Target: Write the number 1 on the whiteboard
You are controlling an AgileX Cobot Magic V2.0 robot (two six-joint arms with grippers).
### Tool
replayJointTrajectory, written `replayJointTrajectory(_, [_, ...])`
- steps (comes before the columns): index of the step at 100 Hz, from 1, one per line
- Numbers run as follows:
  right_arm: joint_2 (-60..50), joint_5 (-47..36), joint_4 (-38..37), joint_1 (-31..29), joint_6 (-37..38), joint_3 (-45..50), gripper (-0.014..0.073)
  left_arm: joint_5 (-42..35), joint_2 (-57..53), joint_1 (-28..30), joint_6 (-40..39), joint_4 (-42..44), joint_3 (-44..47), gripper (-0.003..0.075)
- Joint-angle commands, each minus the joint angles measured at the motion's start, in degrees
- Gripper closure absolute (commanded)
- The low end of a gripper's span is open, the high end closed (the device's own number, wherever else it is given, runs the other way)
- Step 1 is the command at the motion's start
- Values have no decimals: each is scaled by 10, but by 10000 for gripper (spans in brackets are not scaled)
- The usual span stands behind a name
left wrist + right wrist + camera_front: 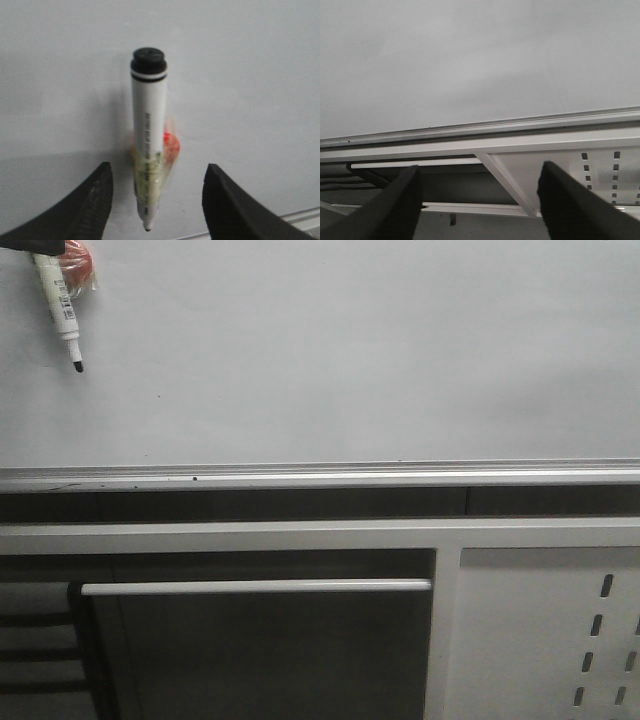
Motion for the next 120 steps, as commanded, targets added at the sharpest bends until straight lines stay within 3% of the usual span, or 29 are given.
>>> replayJointTrajectory(1, [3,-39,1,1,-6,-22,146,-61,1,-4,0,-2,-21,346])
replayJointTrajectory(29, [3,-43,1,1,-6,-22,146,-70,27,-4,0,11,-21,407])
replayJointTrajectory(80, [3,-43,1,1,-6,-22,146,-82,54,-4,-1,21,-42,413])
replayJointTrajectory(90, [3,-42,1,1,-6,-22,146,-78,60,-4,-1,21,-44,496])
replayJointTrajectory(105, [3,-37,1,1,-6,-22,146,-77,59,-4,-1,21,-44,741])
replayJointTrajectory(120, [3,-37,1,1,-6,-22,146,-38,53,-4,-1,23,-44,741])
